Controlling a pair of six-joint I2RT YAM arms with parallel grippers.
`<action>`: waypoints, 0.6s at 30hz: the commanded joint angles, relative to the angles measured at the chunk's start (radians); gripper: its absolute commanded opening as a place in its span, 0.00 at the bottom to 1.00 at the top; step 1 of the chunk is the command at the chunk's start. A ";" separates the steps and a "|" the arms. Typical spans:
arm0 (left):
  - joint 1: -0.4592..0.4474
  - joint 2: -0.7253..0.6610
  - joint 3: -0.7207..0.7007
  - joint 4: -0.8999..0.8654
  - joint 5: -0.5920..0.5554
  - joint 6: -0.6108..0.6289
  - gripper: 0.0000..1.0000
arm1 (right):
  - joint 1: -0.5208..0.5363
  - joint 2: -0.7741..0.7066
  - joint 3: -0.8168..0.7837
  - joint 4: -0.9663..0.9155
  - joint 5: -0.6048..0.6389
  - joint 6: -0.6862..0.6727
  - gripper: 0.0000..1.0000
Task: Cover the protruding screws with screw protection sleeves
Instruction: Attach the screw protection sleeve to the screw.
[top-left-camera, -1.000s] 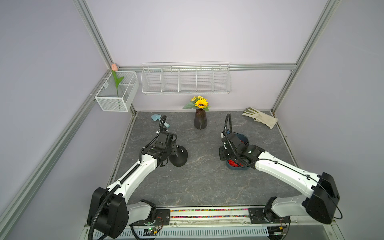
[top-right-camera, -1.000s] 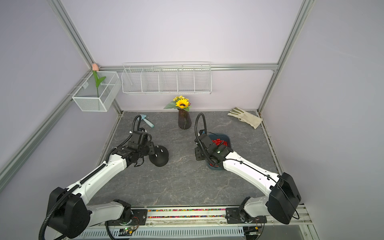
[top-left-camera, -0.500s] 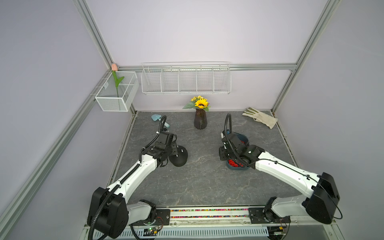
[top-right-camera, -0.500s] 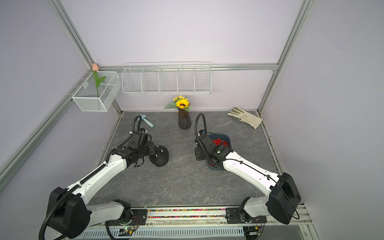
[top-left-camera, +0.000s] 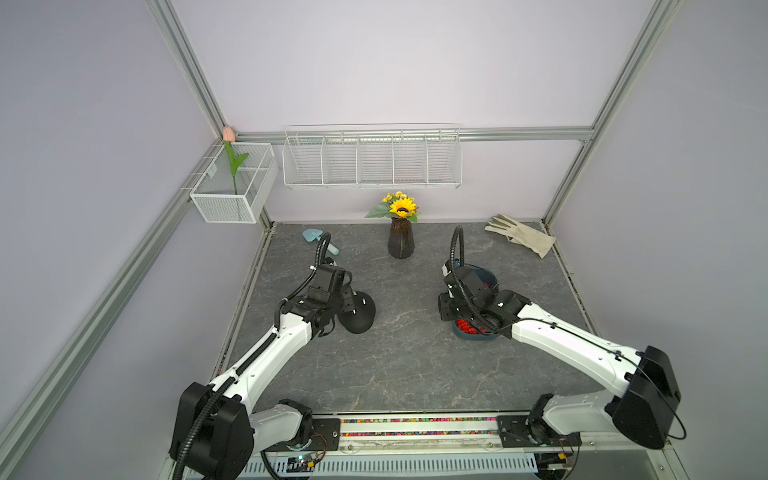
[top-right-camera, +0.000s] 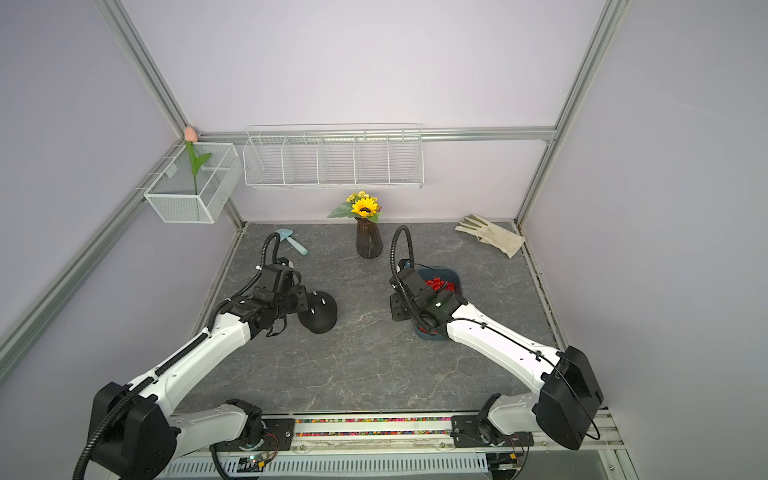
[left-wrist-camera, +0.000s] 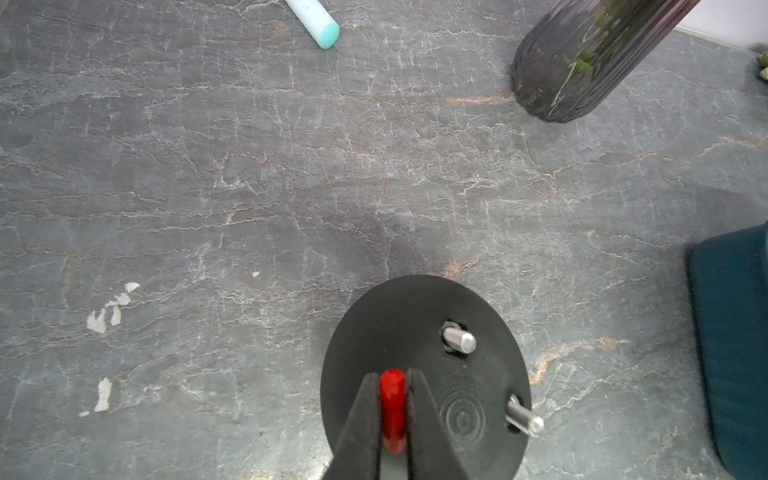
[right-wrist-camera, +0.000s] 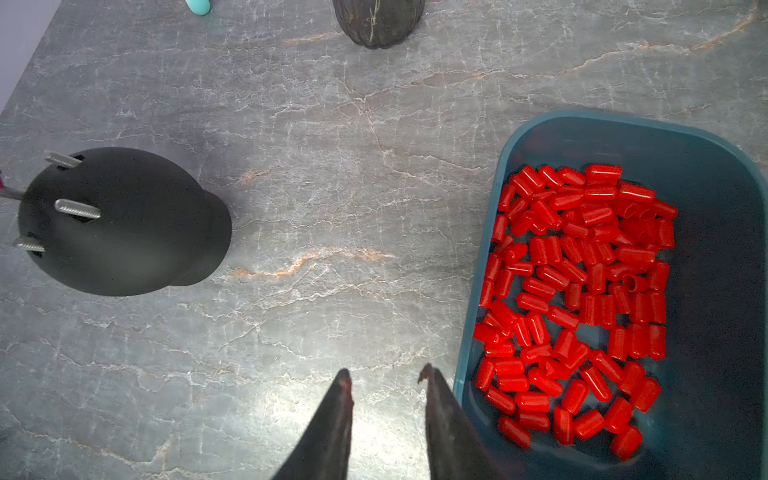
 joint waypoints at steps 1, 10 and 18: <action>0.002 -0.020 -0.018 -0.015 0.003 -0.016 0.14 | 0.006 -0.028 -0.011 -0.001 0.009 0.004 0.32; 0.002 -0.028 -0.032 -0.007 0.002 -0.018 0.13 | 0.005 -0.024 -0.008 -0.003 0.009 0.001 0.32; 0.001 -0.052 -0.057 0.005 -0.004 -0.017 0.14 | 0.006 -0.022 -0.004 -0.002 0.009 -0.003 0.32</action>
